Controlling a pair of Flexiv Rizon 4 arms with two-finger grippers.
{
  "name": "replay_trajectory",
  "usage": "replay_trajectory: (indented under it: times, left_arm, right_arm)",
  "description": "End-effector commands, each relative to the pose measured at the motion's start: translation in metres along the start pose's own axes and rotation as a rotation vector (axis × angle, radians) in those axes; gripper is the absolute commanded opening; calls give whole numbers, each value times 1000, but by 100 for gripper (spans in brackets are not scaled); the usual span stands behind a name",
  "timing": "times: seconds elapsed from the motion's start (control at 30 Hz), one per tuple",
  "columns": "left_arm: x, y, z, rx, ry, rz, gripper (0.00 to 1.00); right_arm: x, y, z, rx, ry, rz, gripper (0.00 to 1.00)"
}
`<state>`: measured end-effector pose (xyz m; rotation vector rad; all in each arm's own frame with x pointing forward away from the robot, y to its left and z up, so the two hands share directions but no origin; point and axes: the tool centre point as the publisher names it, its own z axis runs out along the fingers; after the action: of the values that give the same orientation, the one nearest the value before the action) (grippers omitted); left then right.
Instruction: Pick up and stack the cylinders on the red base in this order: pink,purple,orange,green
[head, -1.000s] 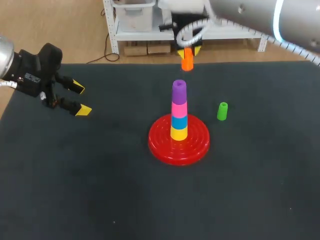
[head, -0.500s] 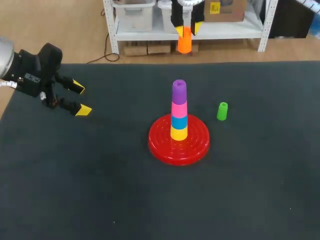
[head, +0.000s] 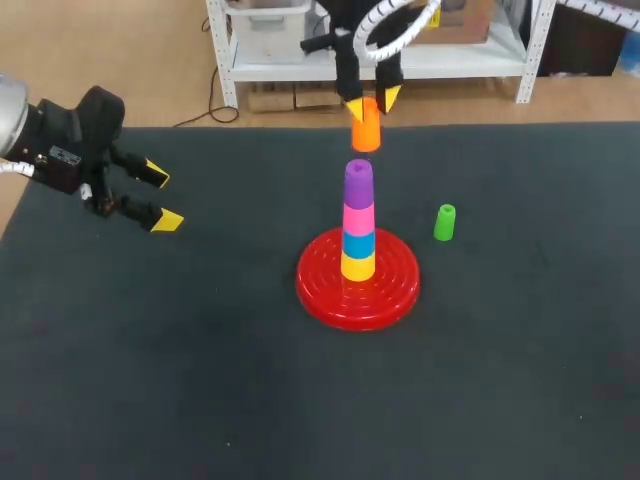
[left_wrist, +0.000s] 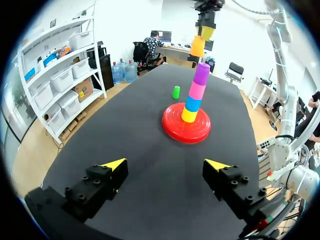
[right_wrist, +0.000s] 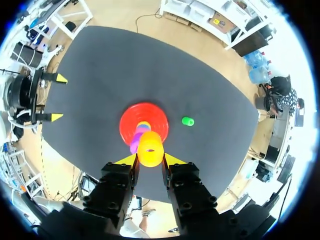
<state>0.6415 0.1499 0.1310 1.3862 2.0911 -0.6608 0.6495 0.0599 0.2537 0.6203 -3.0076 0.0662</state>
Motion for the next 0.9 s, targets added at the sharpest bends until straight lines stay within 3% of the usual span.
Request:
replay_trajectory:
  times: [0.03,0.53,0.9]
  left_arm:
    - [1,0,0,-1,-4,2,100]
    - [1,0,0,-1,-4,2,100]
    - [1,0,0,-1,-4,2,100]
  right_arm:
    - [15,5,2,0,-59,-7,0]
    - [32,14,12,-4,-47,-24,0]
    - [22,15,23,7,-42,-10,0]
